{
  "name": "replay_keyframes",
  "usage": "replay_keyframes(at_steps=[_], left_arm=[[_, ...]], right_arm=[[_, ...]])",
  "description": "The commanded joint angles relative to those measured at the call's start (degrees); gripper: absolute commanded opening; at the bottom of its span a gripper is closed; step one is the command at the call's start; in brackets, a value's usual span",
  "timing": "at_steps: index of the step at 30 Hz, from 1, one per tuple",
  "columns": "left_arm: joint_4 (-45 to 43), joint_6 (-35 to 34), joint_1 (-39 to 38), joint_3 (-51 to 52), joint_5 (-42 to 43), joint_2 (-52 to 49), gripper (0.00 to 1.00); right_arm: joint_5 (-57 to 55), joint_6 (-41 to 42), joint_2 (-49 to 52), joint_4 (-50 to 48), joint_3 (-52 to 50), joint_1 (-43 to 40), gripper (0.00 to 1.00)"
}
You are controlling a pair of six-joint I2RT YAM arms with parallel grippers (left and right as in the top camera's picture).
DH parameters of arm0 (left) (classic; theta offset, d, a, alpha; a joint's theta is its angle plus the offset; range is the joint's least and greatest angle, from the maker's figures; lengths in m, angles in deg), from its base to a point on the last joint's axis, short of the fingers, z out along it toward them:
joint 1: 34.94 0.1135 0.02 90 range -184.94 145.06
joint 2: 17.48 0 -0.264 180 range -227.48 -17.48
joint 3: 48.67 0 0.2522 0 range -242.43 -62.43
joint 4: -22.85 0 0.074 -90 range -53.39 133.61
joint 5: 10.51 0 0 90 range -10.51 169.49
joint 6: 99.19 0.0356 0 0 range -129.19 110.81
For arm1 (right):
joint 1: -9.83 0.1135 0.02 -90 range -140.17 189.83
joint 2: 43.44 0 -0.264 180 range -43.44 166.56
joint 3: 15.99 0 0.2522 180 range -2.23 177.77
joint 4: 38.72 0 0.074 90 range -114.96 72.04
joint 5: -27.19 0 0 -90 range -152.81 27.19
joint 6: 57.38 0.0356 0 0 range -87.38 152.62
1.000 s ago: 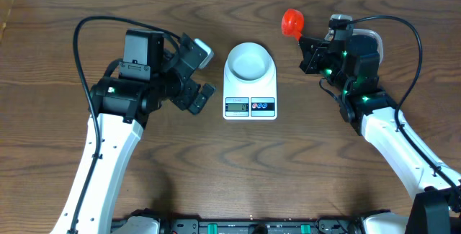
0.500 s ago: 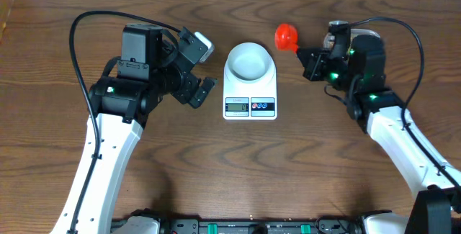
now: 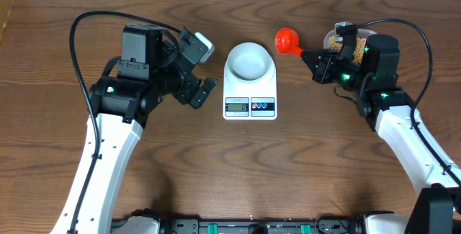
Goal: Scoop item into bowl and weigh 50g on scale
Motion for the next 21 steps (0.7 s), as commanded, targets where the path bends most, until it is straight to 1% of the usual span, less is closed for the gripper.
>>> replay_keyframes(at_steps=[1, 8, 13, 21], left_arm=[[0.0, -0.3, 0.3, -0.9, 3.2, 0.4, 0.98], [0.0, 0.5, 2.7, -0.9, 8.7, 0.4, 0.98], [-0.1, 0.9, 2.9, -0.9, 8.8, 0.4, 0.98], [0.2, 0.8, 2.9, -0.9, 8.8, 0.4, 0.98]], right_arm=[[1.4, -1.9, 0.0, 0.1, 1.2, -0.4, 0.01], [1.4, -2.7, 0.0, 0.1, 1.2, -0.6, 0.01], [4.4, -2.7, 0.0, 0.1, 1.2, -1.3, 0.01], [4.4, -3.8, 0.0, 0.3, 1.2, -2.1, 0.01]])
